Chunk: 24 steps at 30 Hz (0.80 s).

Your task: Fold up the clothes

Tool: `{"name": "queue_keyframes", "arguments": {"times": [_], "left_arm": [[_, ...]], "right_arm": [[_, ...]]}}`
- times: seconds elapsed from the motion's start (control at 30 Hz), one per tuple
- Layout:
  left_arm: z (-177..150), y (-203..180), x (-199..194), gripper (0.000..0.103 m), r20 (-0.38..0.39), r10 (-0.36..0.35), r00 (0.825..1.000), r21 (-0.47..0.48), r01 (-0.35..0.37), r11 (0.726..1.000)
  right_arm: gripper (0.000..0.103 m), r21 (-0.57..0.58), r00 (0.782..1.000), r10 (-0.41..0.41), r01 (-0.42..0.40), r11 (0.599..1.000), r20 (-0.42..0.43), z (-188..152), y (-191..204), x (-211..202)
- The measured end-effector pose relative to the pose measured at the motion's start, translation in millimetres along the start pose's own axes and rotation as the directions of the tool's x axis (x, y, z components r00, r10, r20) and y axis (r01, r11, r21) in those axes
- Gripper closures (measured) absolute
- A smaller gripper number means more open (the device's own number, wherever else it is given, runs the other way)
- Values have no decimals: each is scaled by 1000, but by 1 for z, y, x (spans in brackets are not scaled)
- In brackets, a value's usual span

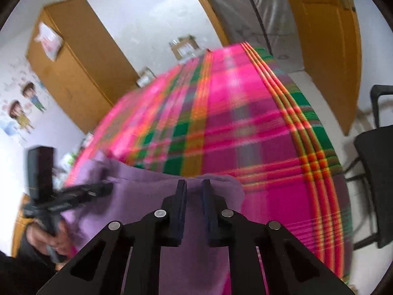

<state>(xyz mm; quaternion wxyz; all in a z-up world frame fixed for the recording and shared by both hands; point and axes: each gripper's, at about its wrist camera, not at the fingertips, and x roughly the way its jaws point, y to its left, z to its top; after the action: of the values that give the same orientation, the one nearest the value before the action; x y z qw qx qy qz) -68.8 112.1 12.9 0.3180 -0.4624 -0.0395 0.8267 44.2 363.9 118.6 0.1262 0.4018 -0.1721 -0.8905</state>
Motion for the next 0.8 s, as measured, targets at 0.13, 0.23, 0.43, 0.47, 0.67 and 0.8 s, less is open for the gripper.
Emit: {"name": "queue_keyframes", "arguments": {"times": [0.13,0.23,0.43,0.47,0.67,0.8], "left_arm": [[0,1,1,88,-4,-2,1000,-1,2,1000],[1,1,1,88,-5,-4,1000,0,4,1000],[1,1,-1,87,-6,-8,1000,-3,8,1000],[1,1,-1,87,-3,-10,1000,-5,10,1000],[1,-1,-4,87,-1,-4,1000,0,4,1000],[0,-2,-8,87,4,0,1000,5,0,1000]], "right_arm": [[103,33,1000,-22,22,999,2,2,-13,7],[98,68,997,-55,51,996,52,7,-20,-4],[92,136,992,-43,26,990,123,5,-38,-33],[92,115,992,-24,9,993,127,0,-33,-38],[91,64,997,-6,1,998,81,-18,-18,-35],[91,12,995,-102,102,995,12,-23,-13,-20]]}}
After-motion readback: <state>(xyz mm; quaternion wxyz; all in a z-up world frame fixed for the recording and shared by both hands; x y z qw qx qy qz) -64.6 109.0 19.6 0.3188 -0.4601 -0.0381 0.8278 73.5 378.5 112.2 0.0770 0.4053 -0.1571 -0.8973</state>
